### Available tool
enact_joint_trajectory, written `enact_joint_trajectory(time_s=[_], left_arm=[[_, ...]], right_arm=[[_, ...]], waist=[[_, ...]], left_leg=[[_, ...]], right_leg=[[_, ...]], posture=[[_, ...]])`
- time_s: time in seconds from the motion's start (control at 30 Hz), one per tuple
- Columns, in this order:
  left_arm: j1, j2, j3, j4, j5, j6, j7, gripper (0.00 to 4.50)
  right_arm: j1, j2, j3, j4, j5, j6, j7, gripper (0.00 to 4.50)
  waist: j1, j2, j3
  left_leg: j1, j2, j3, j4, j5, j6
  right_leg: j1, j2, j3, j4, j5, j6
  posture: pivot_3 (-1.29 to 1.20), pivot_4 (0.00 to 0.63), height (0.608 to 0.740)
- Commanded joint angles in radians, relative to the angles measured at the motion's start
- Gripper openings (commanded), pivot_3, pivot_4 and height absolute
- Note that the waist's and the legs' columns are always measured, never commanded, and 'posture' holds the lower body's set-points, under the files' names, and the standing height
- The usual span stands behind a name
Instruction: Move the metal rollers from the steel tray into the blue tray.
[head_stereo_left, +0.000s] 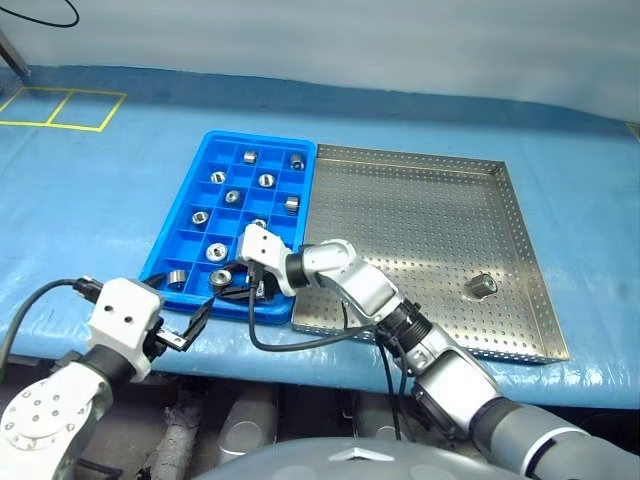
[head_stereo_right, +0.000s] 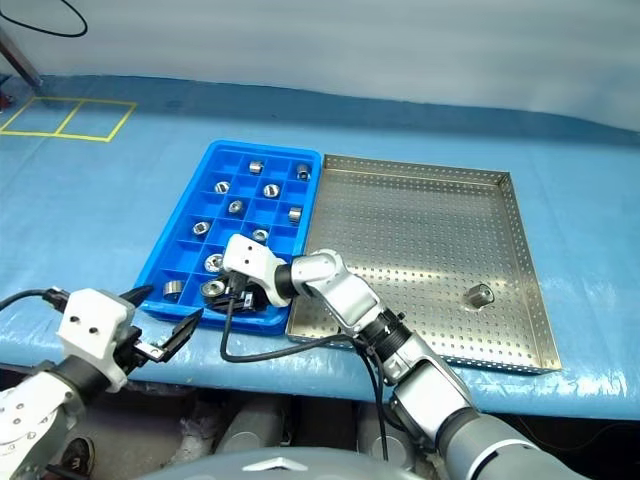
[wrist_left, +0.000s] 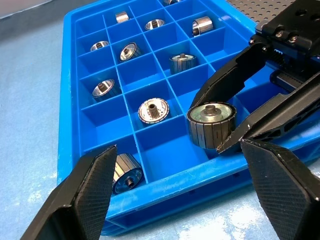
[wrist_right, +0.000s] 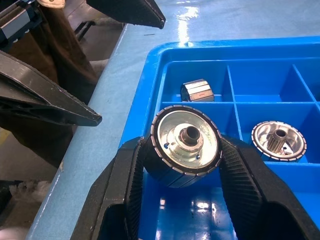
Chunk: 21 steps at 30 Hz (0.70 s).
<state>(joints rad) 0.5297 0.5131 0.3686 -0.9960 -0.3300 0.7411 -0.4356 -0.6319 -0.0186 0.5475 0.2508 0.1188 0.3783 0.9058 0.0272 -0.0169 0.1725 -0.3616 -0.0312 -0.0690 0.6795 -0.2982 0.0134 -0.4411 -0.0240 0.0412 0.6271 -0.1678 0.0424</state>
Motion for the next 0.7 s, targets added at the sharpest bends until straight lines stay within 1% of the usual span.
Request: enact_joint_trajectory(time_s=[0.03, 0.2, 0.27, 0.3, 0.4, 0.6, 0.7], left_arm=[[-0.013, 0.009, -0.008, -0.027, 0.000, -0.006, 0.005, 4.34], [-0.025, 0.014, -0.014, -0.020, 0.001, -0.005, 0.003, 4.34], [-0.028, 0.015, -0.015, -0.019, 0.001, -0.005, 0.003, 4.34], [-0.029, 0.015, -0.016, -0.018, 0.001, -0.005, 0.002, 4.34], [-0.031, 0.017, -0.016, -0.016, 0.001, -0.006, 0.001, 4.34], [-0.042, 0.019, -0.022, -0.010, 0.000, -0.007, -0.002, 4.34], [-0.070, 0.023, -0.047, -0.003, -0.007, -0.009, -0.007, 4.34]], right_arm=[[-0.019, 0.012, -0.028, -0.022, 0.002, -0.016, -0.004, 1.85], [-0.015, -0.006, -0.028, -0.033, 0.002, -0.009, 0.010, 1.85], [-0.012, -0.012, -0.026, -0.038, 0.002, -0.010, 0.015, 2.57], [-0.011, -0.014, -0.026, -0.040, 0.000, -0.015, 0.015, 2.79], [-0.005, -0.014, -0.033, -0.045, -0.006, -0.040, -0.001, 3.73], [-0.002, -0.011, -0.059, -0.056, -0.002, -0.051, -0.017, 3.73], [0.003, -0.021, -0.099, -0.104, 0.012, -0.036, -0.041, 3.73]], waist=[[-0.001, 0.000, 0.000], [-0.004, 0.000, 0.000], [-0.005, 0.000, 0.000], [-0.006, 0.000, 0.000], [-0.008, 0.000, 0.000], [-0.009, 0.000, 0.000], [-0.008, 0.000, 0.000]], left_leg=[[0.000, 0.000, 0.000, 0.000, 0.000, 0.000], [0.000, 0.000, 0.000, 0.000, 0.000, 0.000], [0.000, 0.000, 0.000, 0.000, 0.000, 0.000], [0.000, 0.000, 0.000, 0.000, 0.000, 0.000], [0.000, 0.000, 0.000, 0.000, 0.000, 0.000], [0.000, 0.000, 0.000, -0.001, 0.000, 0.000], [0.000, 0.000, 0.000, -0.001, 0.000, 0.000]], right_leg=[[0.000, 0.000, 0.000, 0.000, 0.000, 0.000], [0.000, 0.000, 0.000, 0.000, 0.000, 0.000], [0.000, 0.000, 0.000, 0.000, 0.000, 0.000], [0.000, 0.000, 0.000, 0.000, 0.000, 0.000], [0.000, 0.000, 0.000, 0.000, 0.000, 0.000], [0.000, 0.000, 0.000, 0.000, 0.000, 0.000], [0.000, 0.000, 0.000, 0.000, 0.000, 0.000]], posture=[[0.18, 0.150, 0.740], [0.18, 0.150, 0.740], [0.18, 0.150, 0.740], [0.18, 0.150, 0.740], [0.17, 0.150, 0.740], [0.16, 0.150, 0.740], [0.16, 0.150, 0.740]])
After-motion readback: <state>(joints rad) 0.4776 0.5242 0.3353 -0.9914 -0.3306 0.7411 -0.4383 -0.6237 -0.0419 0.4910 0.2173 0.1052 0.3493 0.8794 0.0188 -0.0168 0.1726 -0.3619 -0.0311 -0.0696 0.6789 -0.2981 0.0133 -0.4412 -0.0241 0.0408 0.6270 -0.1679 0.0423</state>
